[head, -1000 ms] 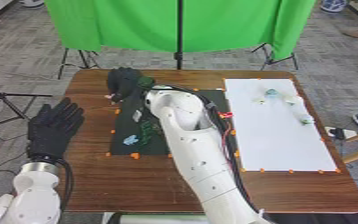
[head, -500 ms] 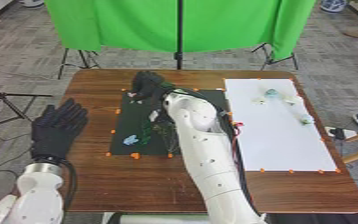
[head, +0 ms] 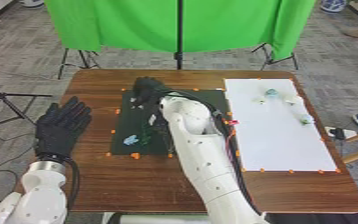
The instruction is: Arrange flowers
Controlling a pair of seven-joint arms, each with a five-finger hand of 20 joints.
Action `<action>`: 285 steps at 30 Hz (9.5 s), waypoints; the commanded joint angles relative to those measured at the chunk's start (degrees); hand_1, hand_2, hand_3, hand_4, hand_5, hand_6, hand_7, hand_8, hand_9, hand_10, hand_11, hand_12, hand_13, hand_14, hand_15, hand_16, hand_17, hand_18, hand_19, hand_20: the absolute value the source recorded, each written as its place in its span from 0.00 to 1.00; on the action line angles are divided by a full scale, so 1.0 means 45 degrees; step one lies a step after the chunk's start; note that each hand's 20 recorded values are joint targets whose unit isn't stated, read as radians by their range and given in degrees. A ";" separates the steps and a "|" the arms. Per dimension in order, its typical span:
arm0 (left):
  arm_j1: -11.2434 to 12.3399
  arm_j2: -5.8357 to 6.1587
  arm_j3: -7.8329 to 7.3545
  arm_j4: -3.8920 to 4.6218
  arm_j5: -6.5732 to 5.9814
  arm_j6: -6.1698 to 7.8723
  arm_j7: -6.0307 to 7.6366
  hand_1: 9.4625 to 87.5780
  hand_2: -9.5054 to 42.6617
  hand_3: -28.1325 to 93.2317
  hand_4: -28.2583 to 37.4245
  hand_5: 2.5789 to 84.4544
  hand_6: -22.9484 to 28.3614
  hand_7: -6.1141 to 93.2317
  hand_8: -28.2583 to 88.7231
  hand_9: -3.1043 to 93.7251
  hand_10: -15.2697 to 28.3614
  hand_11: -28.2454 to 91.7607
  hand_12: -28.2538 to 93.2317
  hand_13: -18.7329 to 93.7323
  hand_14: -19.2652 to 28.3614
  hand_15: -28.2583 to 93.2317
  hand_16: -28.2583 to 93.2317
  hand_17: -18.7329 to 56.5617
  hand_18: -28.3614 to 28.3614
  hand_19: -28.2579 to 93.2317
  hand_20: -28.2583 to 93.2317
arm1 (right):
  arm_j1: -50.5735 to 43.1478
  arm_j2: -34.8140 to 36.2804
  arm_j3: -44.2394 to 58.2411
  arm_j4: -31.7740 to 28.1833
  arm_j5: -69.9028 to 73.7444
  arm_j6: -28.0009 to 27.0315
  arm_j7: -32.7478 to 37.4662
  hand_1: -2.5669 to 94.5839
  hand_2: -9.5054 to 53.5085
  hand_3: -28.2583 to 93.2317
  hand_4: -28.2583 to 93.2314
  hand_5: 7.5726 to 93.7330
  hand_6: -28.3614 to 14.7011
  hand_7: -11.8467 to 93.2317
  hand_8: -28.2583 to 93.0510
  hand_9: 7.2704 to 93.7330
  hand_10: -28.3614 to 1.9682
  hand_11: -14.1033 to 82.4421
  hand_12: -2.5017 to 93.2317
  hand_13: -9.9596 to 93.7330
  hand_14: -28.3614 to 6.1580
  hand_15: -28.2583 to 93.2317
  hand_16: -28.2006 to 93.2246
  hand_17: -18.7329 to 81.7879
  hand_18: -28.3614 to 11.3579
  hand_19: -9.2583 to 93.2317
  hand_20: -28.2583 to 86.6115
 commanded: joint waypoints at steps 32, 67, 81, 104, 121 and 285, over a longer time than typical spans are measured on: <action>0.0735 -0.0453 -0.0518 0.0121 -0.0297 -0.0569 -0.1042 0.21 0.51 0.82 0.00 0.53 0.65 0.18 0.17 0.44 0.69 0.41 0.34 0.43 0.74 0.59 0.18 0.19 0.76 0.51 0.37 | 0.0589 0.1037 -0.1443 0.0012 -0.4467 0.0202 0.6280 0.62 0.00 0.79 0.00 0.72 0.56 0.42 0.31 0.75 0.42 0.35 0.39 0.62 0.36 0.71 0.51 0.45 0.07 0.87 0.63; 0.0988 -0.0585 -0.0552 -0.0006 -0.0406 -0.0361 -0.0864 0.21 0.51 0.83 0.00 0.53 0.65 0.18 0.17 0.44 0.69 0.41 0.34 0.43 0.73 0.59 0.18 0.19 0.76 0.51 0.37 | 0.0204 0.1834 -0.2335 -0.0704 -0.4669 0.1101 0.5123 0.62 0.00 0.80 0.00 0.72 0.56 0.45 0.32 0.76 0.43 0.33 0.42 0.63 0.37 0.71 0.52 0.45 0.07 0.87 0.62; 0.1007 -0.0581 -0.0617 -0.0015 -0.0284 -0.0360 -0.1013 0.25 0.44 0.83 0.00 0.53 0.64 0.18 0.17 0.44 0.69 0.41 0.34 0.43 0.73 0.59 0.18 0.19 0.76 0.51 0.37 | 0.0112 0.1938 -0.2645 -0.0901 -0.4719 0.0414 0.5336 0.53 0.00 0.86 0.00 0.62 0.51 0.29 0.14 0.66 0.30 0.45 0.26 0.59 0.28 0.76 0.44 0.44 0.04 0.88 0.62; 0.0728 -0.0681 -0.0737 0.0301 -0.0221 0.0299 -0.1520 0.24 0.48 0.82 0.00 0.54 0.65 0.19 0.17 0.45 0.70 0.42 0.34 0.43 0.74 0.59 0.18 0.19 0.76 0.51 0.37 | -0.1143 0.3881 -0.4691 -0.6090 0.3203 -0.3608 0.7083 0.51 0.12 0.84 0.03 0.61 0.48 0.25 0.15 0.64 0.22 0.45 0.27 0.58 0.18 0.81 0.45 0.45 0.01 0.90 0.62; 0.1592 -0.0754 -0.0931 -0.0230 -0.0152 0.0071 -0.1523 0.24 0.48 0.83 0.00 0.54 0.65 0.19 0.17 0.45 0.70 0.42 0.34 0.43 0.74 0.59 0.18 0.19 0.76 0.51 0.37 | -0.2364 0.3733 -0.4826 -0.6875 0.4271 -0.4121 0.8415 0.47 0.19 0.83 0.04 0.56 0.49 0.21 0.16 0.64 0.20 0.36 0.23 0.58 0.16 0.79 0.45 0.45 0.00 0.90 0.62; 0.1257 -0.0375 -0.0557 -0.0142 -0.0189 -0.0079 -0.0528 0.23 0.49 0.83 0.00 0.54 0.64 0.18 0.17 0.45 0.69 0.42 0.34 0.43 0.73 0.59 0.18 0.19 0.75 0.51 0.37 | 0.0940 0.0234 -0.0815 -0.0816 0.0080 -0.4900 0.6291 0.30 0.47 0.85 0.05 0.43 0.41 0.19 0.16 0.34 0.23 0.24 0.14 0.41 0.21 0.49 0.33 0.37 0.11 0.67 0.43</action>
